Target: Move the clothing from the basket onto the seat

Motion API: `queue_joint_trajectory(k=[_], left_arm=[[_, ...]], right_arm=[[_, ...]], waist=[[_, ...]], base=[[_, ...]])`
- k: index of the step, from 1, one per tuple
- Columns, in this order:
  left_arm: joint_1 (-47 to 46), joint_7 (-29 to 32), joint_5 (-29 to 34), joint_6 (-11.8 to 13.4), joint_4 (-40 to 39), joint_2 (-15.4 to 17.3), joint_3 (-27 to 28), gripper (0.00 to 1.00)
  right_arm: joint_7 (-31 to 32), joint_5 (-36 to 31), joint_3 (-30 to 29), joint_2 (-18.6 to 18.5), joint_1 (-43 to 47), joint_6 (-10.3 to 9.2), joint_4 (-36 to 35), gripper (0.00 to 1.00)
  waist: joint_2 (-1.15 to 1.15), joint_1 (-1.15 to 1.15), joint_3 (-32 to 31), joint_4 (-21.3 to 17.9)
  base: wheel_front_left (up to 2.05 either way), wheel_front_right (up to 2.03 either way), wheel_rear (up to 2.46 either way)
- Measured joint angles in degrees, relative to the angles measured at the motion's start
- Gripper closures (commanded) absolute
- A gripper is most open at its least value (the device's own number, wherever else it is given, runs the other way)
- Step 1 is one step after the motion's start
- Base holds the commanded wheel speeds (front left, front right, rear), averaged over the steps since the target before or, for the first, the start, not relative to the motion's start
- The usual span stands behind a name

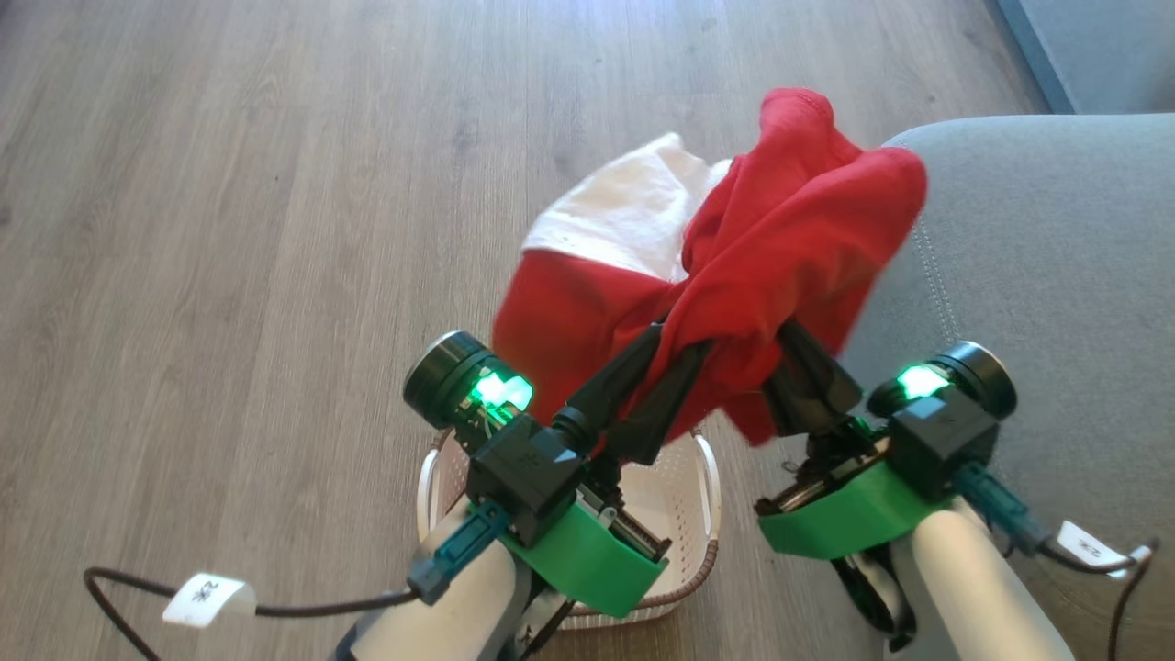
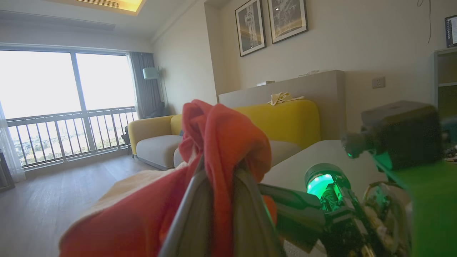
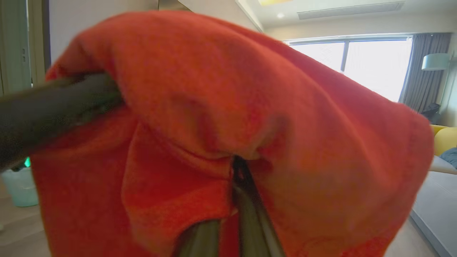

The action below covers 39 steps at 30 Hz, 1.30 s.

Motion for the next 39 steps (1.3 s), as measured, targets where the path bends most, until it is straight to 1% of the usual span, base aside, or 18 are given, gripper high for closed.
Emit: queue_joint_trajectory(k=[8, 10, 16, 17, 18, 20, 21, 22, 23, 31, 36, 39], left_arm=[[0.0, 0.0, 0.0, -0.1, -0.1, 0.0, 0.0, 1.0], [0.0, 0.0, 0.0, -0.5, -0.1, 0.0, 0.0, 1.0], [0.1, 0.0, 0.0, -0.6, -0.1, 0.0, 0.0, 1.0], [0.2, 0.0, 0.0, -0.6, -0.1, 0.0, 0.0, 0.93], [0.2, 0.0, 0.0, -0.6, -0.1, 0.0, 0.0, 0.72], [0.2, 0.0, 0.0, -1.0, -0.1, 0.0, 0.0, 0.69], [0.2, 0.0, 0.0, -1.0, -0.1, 0.0, 0.0, 0.65], [0.2, 0.0, 0.0, -1.0, -0.1, 0.0, 0.0, 0.41], [0.2, 0.0, 0.0, -1.0, -0.1, 0.0, 0.0, 0.0], [0.2, 0.0, 0.1, -1.0, 0.5, 0.0, 0.3, 0.0], [0.3, 0.0, 1.2, -1.0, 2.3, 0.0, 0.8, 0.0], [0.8, 0.0, 2.9, -1.0, 4.4, 0.0, 1.6, 0.0]], right_arm=[[0.0, 1.9, -2.3, 1.1, 0.7, 0.0, -2.3, 1.0], [0.0, 2.0, -3.1, 1.1, 0.7, 0.0, -3.1, 1.0], [0.0, 5.1, -5.4, 1.2, 1.4, 0.0, -5.9, 1.0], [0.0, 5.7, -5.8, 1.3, 1.6, 0.0, -6.6, 1.0], [0.0, 6.0, -6.1, 1.3, 1.7, 0.0, -7.1, 1.0], [0.0, 6.0, -6.5, 1.3, 1.7, 0.0, -8.2, 1.0], [0.0, 6.0, -6.8, 1.3, 1.7, 0.0, -8.5, 1.0], [0.0, 6.0, -7.1, 1.3, 1.7, 0.0, -8.8, 1.0], [0.0, 6.0, -7.5, 1.3, 1.7, 0.0, -9.1, 1.0], [0.0, 5.9, -9.8, 1.3, 1.7, 0.0, -10.5, 1.0], [0.0, 5.4, -12.2, 1.4, 1.7, 0.0, -10.9, 1.0], [0.0, 4.8, -13.5, 1.4, 1.6, 0.0, -11.0, 1.0]], waist=[[0.0, 0.0, -0.2, 0.0], [0.0, 0.0, -0.3, 0.1], [0.0, 0.0, -0.2, 0.4], [0.0, 0.0, -0.2, 0.4], [0.0, 0.0, -0.1, 0.4], [0.0, 0.0, 0.0, 0.5], [0.0, 0.0, 0.1, 0.5], [0.0, 0.0, 0.2, 0.5], [0.0, 0.0, 0.2, 0.5], [0.0, 0.0, 0.5, 0.3], [0.0, 0.0, 0.6, 0.0], [0.0, 0.0, 0.7, -0.3]], base=[[0.0, 0.0, 0.0], [0.0, 0.0, 0.0], [0.0, 0.0, 0.0], [0.0, 0.0, 0.0], [0.0, 0.0, 0.0], [0.0, 0.0, 0.0], [0.0, 0.0, 0.0], [0.0, 0.0, 0.0], [0.0, 0.0, 0.0], [0.0, 0.0, 0.0], [0.0, 0.0, 0.0], [0.0, 0.0, 0.0]])
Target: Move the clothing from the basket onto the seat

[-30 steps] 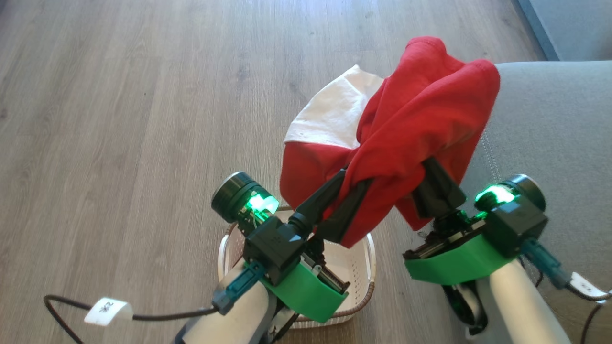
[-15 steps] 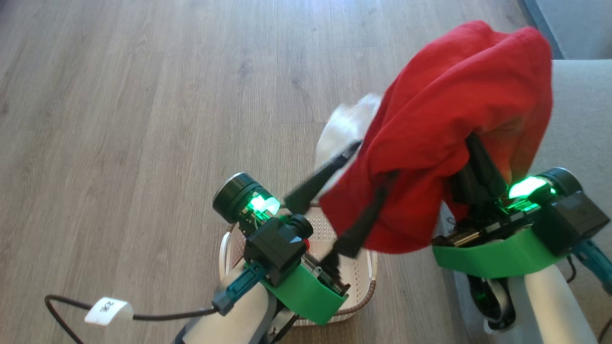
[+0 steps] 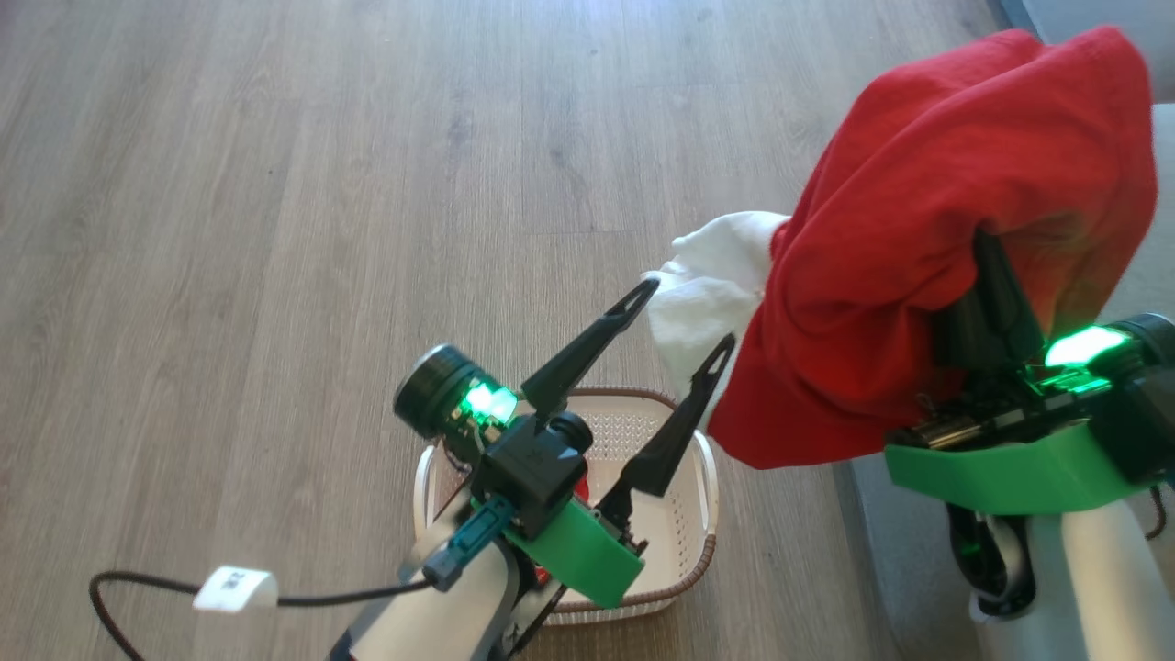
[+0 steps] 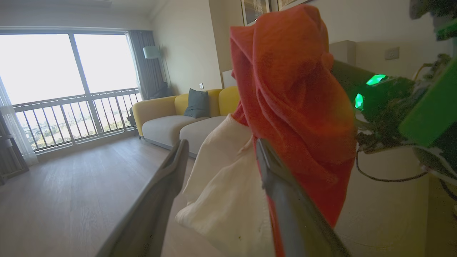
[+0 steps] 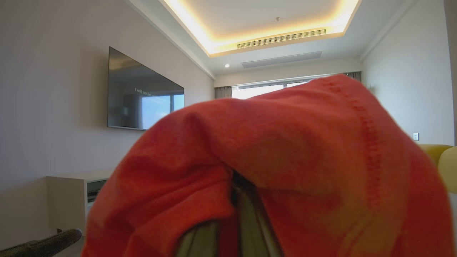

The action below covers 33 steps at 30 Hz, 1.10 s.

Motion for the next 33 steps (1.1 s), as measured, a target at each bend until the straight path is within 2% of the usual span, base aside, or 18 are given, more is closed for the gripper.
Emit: queue_joint_trajectory(k=[15, 25, 33], left_arm=[[4.9, 0.0, 3.7, -1.6, 11.8, 0.0, 4.2, 0.0], [8.1, 0.0, 3.8, -2.5, 18.4, 0.0, 6.4, 0.0], [9.0, 0.0, 4.2, -2.5, 20.0, 0.0, 7.2, 0.0]], right_arm=[[0.0, -2.5, -7.2, 0.1, -2.2, 0.0, -1.2, 1.0], [0.0, -2.9, -8.1, 0.1, -2.3, 0.0, -1.6, 1.0], [0.0, -3.0, -9.0, 0.1, -2.3, 0.0, -1.5, 1.0]], waist=[[0.0, 0.0, 0.5, -1.2], [0.0, 0.0, 0.7, -2.8], [0.0, 0.0, 0.9, -3.6]], base=[[0.0, 0.0, 0.0], [0.0, 0.0, 0.0], [0.0, 0.0, 0.0]])
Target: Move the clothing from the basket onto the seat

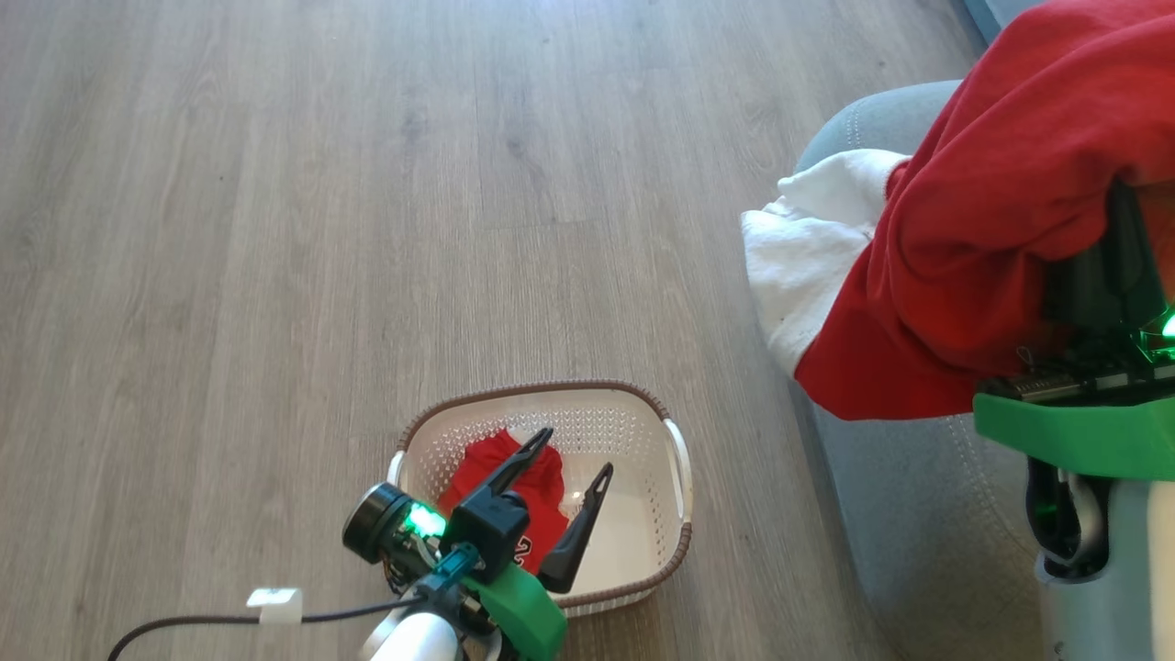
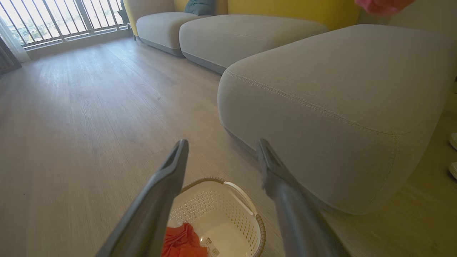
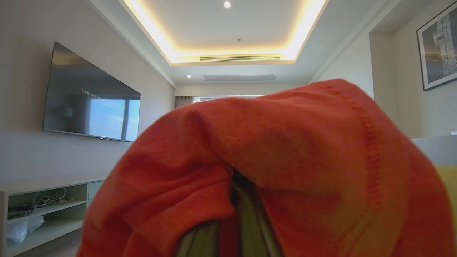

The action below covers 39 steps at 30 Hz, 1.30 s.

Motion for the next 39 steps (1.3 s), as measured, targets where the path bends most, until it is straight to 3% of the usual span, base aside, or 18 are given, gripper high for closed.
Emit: queue_joint_trajectory(k=[9, 16, 31, 39], left_arm=[[-0.2, 0.0, 0.0, 0.5, -1.0, 0.0, 0.3, 0.0], [-0.5, 0.0, -0.1, 0.5, -1.4, 0.0, 0.3, 0.0], [-4.0, 0.0, 2.1, -0.6, -0.6, 0.6, 0.5, 0.0], [-5.4, 0.0, 2.5, -1.1, 0.3, 1.4, -2.1, 0.0]], right_arm=[[0.0, -0.4, -1.5, -0.1, 0.0, 0.0, 0.3, 1.0], [0.0, -0.4, -3.8, -0.2, 0.0, 0.0, 0.3, 1.0], [0.0, -0.4, -8.9, 0.1, 0.0, 0.0, 0.0, 1.0], [0.0, 0.1, -12.9, 0.7, 0.2, 0.0, -0.4, 1.0]], waist=[[0.0, 0.0, 0.8, -2.8], [0.0, 0.0, 1.9, -7.2], [0.0, 0.0, 5.8, -21.5], [0.0, 0.0, 8.5, -27.6]], base=[[0.0, 0.0, 0.0], [0.0, 0.0, 0.0], [0.0, 0.0, 0.0], [0.0, 0.0, 0.0]])
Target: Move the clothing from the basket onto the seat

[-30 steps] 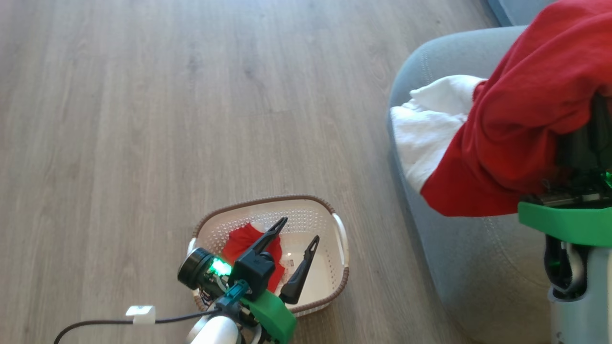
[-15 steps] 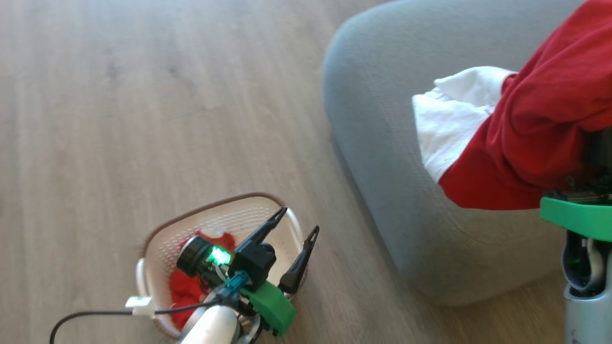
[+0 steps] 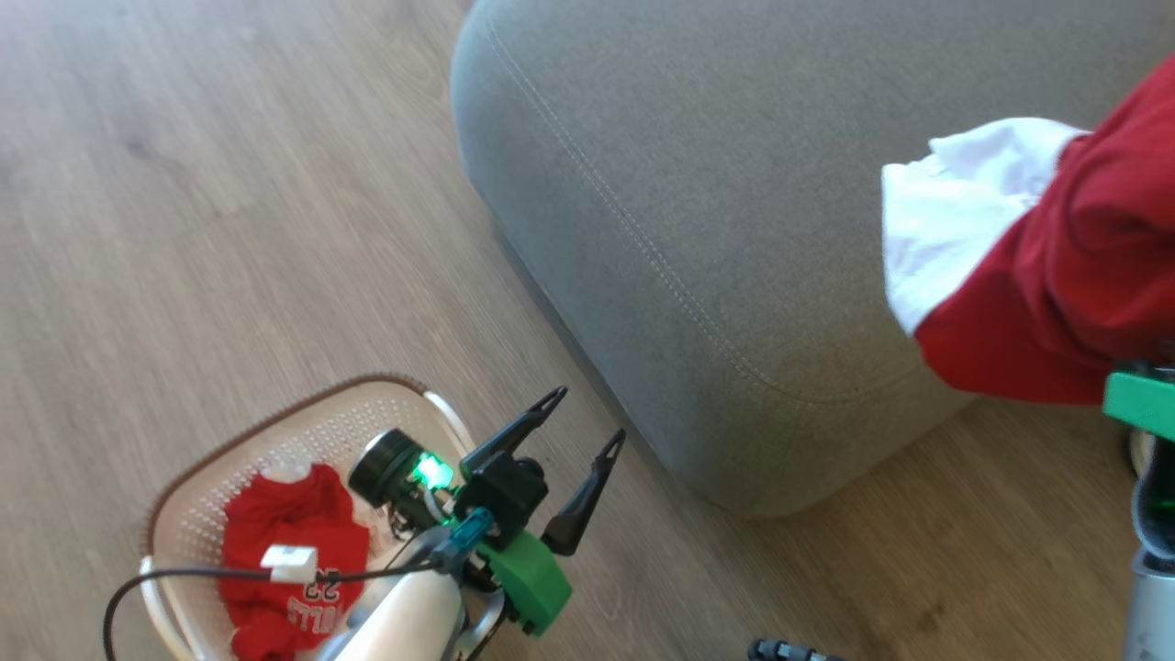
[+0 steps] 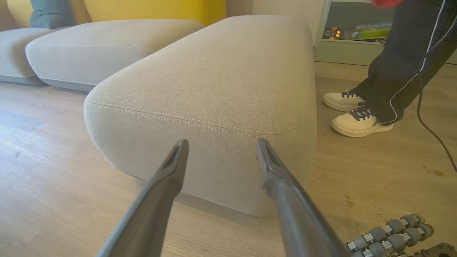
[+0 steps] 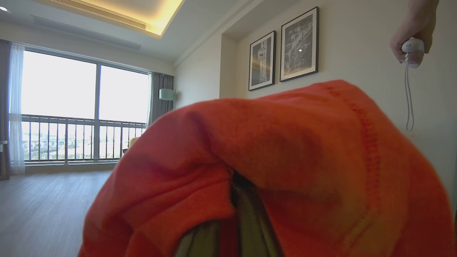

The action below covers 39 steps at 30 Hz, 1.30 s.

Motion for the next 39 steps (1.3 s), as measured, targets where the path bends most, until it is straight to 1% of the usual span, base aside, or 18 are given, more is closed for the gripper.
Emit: queue_joint_trajectory(k=[7, 13, 15, 19, 24, 28, 29, 31, 34, 36, 39], left_arm=[[-3.4, 0.0, -0.1, -0.5, 1.5, 1.3, -3.2, 0.0], [-3.6, 0.0, -1.0, -0.5, 2.0, 1.8, -5.1, 0.0], [-3.9, 0.0, -1.1, -0.5, 2.5, 2.5, -6.2, 0.0], [-4.4, 0.0, -1.1, -0.5, 2.6, 3.2, -6.3, 0.0], [-4.5, 0.0, -1.1, -0.5, 2.6, 3.6, -6.6, 0.0], [-4.5, 0.0, -1.1, -0.2, 2.1, 4.3, -5.9, 0.0], [-4.5, 0.0, -1.0, 0.2, 1.8, 4.6, -5.7, 0.0], [-4.5, 0.0, -0.8, 0.1, 1.7, 5.1, -5.2, 0.0], [-4.7, 0.0, 0.0, 0.1, 1.7, 5.6, -5.3, 0.0], [-5.3, 0.0, 0.0, 0.1, 1.7, 6.0, -5.3, 0.0], [-6.9, 0.0, 0.2, 0.2, 1.4, 6.2, -5.2, 0.0]], right_arm=[[0.0, 2.5, -3.0, 0.4, 0.0, 0.0, -0.4, 1.0], [0.0, 4.0, -5.6, 0.5, 0.7, 0.0, -0.5, 1.0], [0.0, 4.0, -5.9, 0.6, 1.1, 0.0, -0.5, 1.0], [0.0, 4.0, -6.4, 0.6, 1.1, 0.0, 0.8, 1.0], [0.0, 0.1, -6.4, 0.7, 0.3, 0.0, 7.5, 1.0], [0.0, -0.4, -6.4, -0.1, -5.8, 0.0, 13.3, 1.0], [0.0, -0.7, -6.3, -1.1, -7.9, 0.0, 15.8, 1.0], [0.0, -0.7, -6.9, -3.2, -12.0, 0.0, 20.3, 1.0], [0.0, 0.3, -7.8, -7.0, -18.0, -0.01, 27.3, 1.0], [0.0, 0.6, -6.5, -9.9, -22.0, 0.0, 32.2, 1.0], [0.0, 1.5, -5.2, -12.3, -28.1, 0.0, 37.5, 1.0]], waist=[[0.0, 0.01, 2.9, -1.3], [0.0, 0.0, 3.6, -1.6], [0.0, 0.0, 3.9, -1.7], [0.0, 0.0, 4.3, -1.8], [0.0, 0.0, 5.2, -1.8], [0.0, 0.0, 6.4, -1.8], [0.0, 0.0, 6.8, -1.8], [0.0, 0.0, 7.7, -1.4], [0.0, 0.0, 8.9, 0.1], [0.0, 0.0, 9.9, 1.4], [0.0, 0.0, 11.5, 3.4]], base=[[0.0, 0.0, 0.0], [0.0, 0.0, 0.0], [0.0, 0.0, 0.0], [0.0, 0.0, 0.0], [0.0, 0.0, 0.0], [0.0, 0.0, 0.0], [0.0, 0.0, 0.0], [0.0, 0.0, 0.0], [0.0, 0.0, 0.0], [0.0, 0.0, 0.0], [0.0, 0.0, 0.0]])
